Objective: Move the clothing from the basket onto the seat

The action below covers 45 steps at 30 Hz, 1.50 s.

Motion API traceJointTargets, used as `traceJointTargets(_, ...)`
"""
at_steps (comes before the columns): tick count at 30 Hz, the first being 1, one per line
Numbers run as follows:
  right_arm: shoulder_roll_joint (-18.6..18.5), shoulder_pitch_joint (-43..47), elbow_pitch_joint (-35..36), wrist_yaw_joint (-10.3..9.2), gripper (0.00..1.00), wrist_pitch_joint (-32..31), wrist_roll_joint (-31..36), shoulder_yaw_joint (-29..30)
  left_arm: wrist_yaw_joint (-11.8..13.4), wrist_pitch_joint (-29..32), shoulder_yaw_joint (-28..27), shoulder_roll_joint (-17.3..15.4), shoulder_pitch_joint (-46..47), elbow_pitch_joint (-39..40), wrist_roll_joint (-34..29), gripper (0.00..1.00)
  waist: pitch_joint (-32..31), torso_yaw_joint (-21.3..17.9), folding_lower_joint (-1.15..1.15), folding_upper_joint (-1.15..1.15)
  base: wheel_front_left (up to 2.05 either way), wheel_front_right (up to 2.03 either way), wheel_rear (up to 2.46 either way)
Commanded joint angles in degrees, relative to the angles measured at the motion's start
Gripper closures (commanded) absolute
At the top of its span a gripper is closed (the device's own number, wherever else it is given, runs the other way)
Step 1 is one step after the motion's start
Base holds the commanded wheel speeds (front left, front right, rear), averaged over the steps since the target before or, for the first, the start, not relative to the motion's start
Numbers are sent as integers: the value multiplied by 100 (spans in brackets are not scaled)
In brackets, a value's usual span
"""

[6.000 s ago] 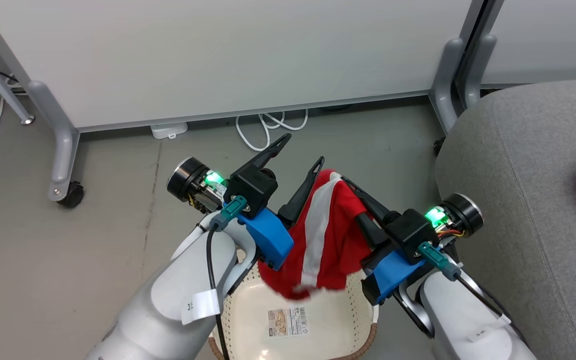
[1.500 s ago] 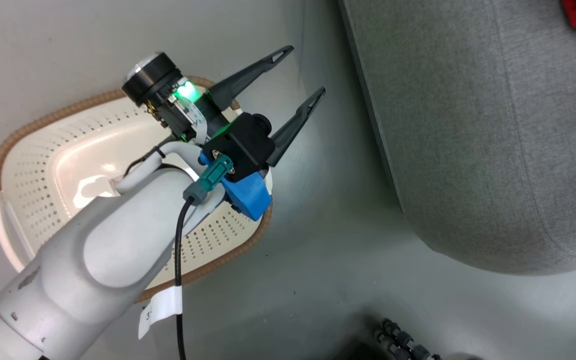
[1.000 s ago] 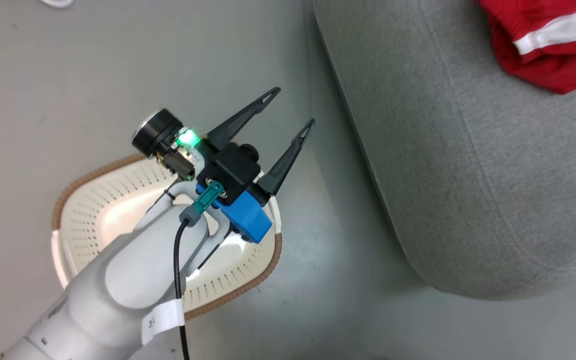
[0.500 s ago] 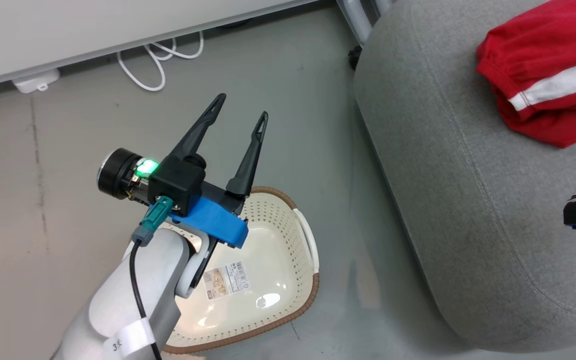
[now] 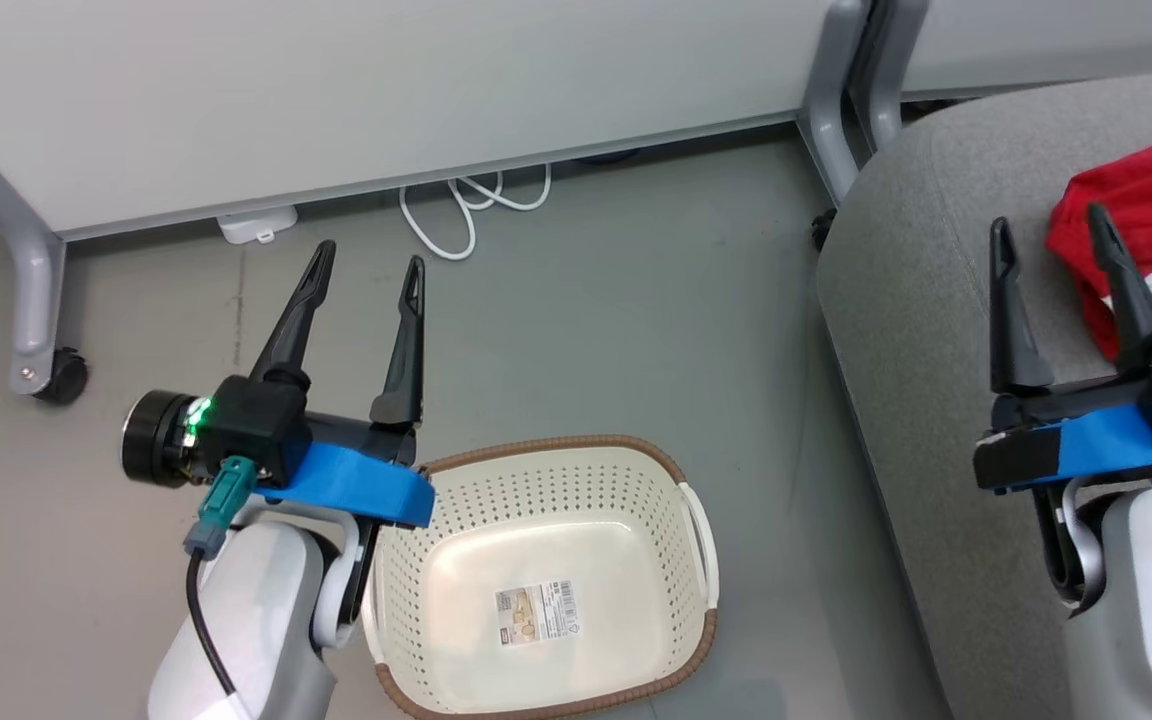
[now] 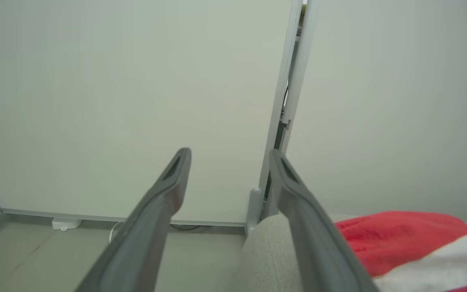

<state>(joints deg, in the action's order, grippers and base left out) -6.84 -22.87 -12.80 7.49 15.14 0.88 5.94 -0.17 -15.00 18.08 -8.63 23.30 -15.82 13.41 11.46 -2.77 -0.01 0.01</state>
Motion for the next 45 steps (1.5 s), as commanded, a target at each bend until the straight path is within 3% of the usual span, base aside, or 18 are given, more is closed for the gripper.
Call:
traceJointTargets(1, 32, 125, -32, 1, 0, -1, -38, -28, -47, -27, -88, 22, -103, 15, -36, 0, -129, 114, 1, -1, 0, 0, 0)
traceJointTargets(18, 370, 946, -318, 1, 0, 0, -249, -262, -354, -26, -1317, 463, -1393, 226, -597, 0, -802, 395, 1, -1, 0, 0, 0)
traceJointTargets(33, 397, 1562, -292, 1, 0, 0, -604, -291, -568, -27, -1558, 573, -1841, 104, -536, 0, -1023, 540, 1, -1, 0, 0, 0)
traceJointTargets(45, 397, 1658, -298, 1, 0, 0, -678, -250, -559, -27, -1530, 577, -1865, 78, -454, 0, -1050, 531, 1, -1, 0, 0, 0)
